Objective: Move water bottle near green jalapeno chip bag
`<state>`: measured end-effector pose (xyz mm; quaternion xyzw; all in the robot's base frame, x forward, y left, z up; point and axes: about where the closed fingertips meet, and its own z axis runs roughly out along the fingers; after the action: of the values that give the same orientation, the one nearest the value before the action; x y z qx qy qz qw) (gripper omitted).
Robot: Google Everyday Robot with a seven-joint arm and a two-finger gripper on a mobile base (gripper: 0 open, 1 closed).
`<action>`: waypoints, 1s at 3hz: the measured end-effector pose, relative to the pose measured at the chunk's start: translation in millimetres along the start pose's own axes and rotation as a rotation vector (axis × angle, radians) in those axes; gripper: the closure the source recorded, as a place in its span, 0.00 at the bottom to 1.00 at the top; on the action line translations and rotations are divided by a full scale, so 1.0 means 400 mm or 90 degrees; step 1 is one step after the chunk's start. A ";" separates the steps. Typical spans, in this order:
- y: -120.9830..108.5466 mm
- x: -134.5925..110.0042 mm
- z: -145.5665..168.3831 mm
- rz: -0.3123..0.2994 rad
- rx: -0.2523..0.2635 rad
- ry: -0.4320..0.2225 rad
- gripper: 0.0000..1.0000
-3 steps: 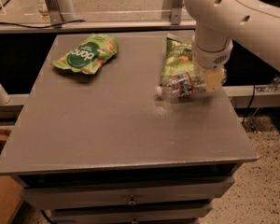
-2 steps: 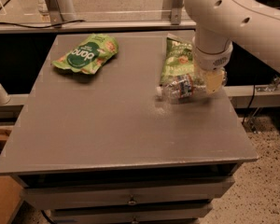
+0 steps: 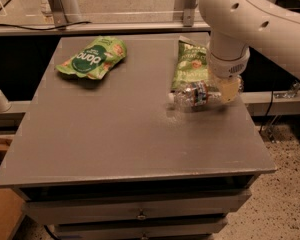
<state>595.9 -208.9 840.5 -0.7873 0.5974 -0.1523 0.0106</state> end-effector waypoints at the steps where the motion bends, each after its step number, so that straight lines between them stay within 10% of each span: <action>1: 0.001 0.001 0.007 -0.004 0.002 -0.003 0.37; 3: 0.000 0.005 0.021 -0.011 0.005 -0.009 0.00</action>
Offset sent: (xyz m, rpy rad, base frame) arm 0.0041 -0.0029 -0.0080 0.0138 -0.0010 0.0260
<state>598.6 -211.9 832.8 -0.7934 0.5899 -0.1490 0.0171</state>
